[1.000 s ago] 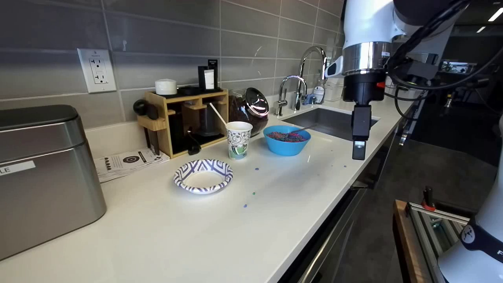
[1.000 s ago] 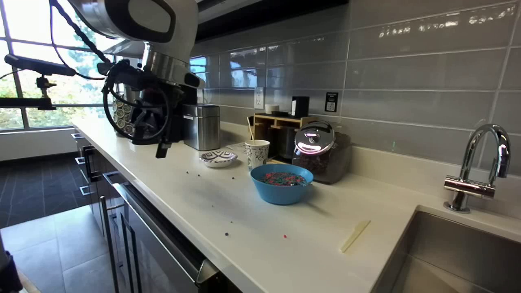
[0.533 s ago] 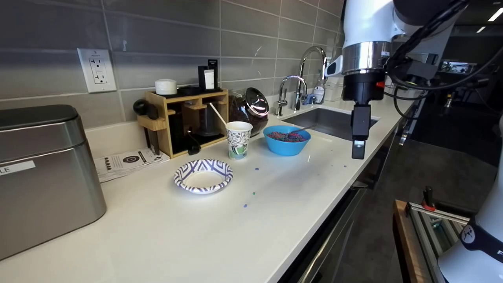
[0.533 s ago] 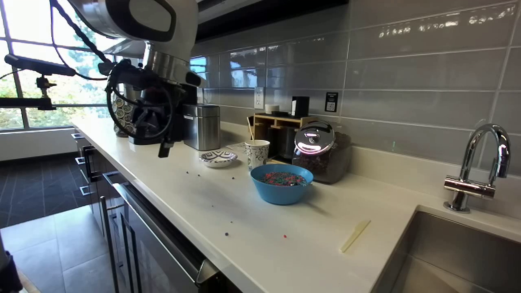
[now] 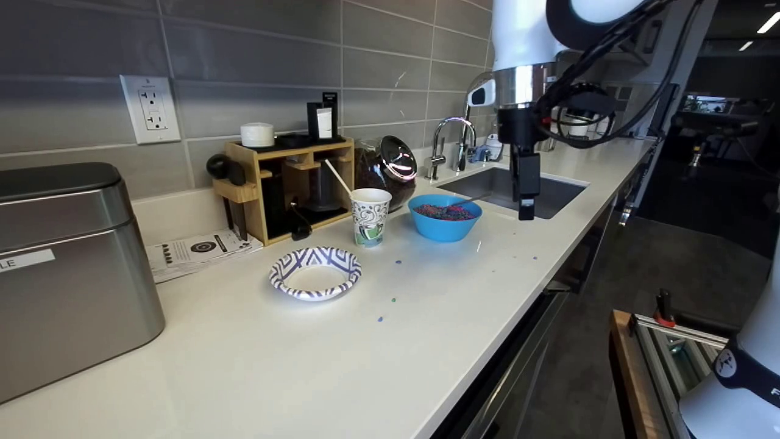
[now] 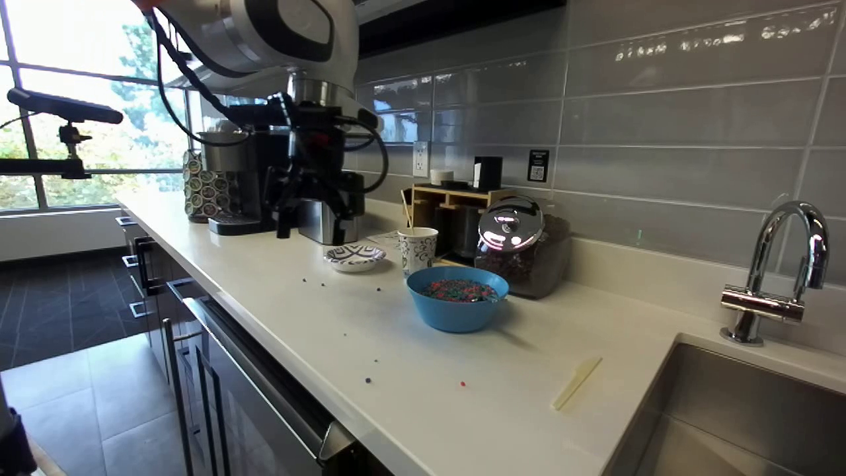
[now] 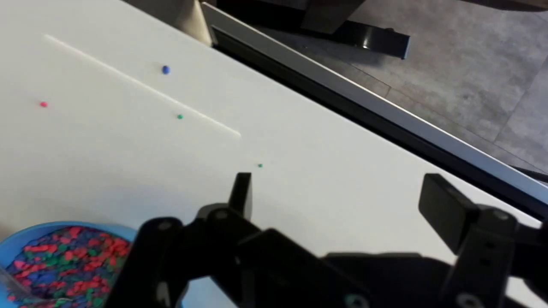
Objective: Use the silver spoon to place some cereal from the blue bowl into the coffee cup.
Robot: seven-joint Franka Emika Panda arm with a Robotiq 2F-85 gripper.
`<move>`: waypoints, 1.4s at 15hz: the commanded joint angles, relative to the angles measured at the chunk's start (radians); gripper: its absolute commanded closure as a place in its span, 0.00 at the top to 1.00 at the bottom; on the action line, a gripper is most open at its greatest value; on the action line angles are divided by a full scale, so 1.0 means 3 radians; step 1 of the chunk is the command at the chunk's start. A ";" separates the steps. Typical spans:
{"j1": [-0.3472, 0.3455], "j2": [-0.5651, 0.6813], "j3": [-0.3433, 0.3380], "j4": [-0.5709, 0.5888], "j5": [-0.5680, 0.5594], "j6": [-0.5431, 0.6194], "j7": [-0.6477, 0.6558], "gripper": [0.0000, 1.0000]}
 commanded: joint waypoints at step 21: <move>-0.0381 0.1496 -0.0183 0.1198 -0.0850 0.0531 -0.0762 1.00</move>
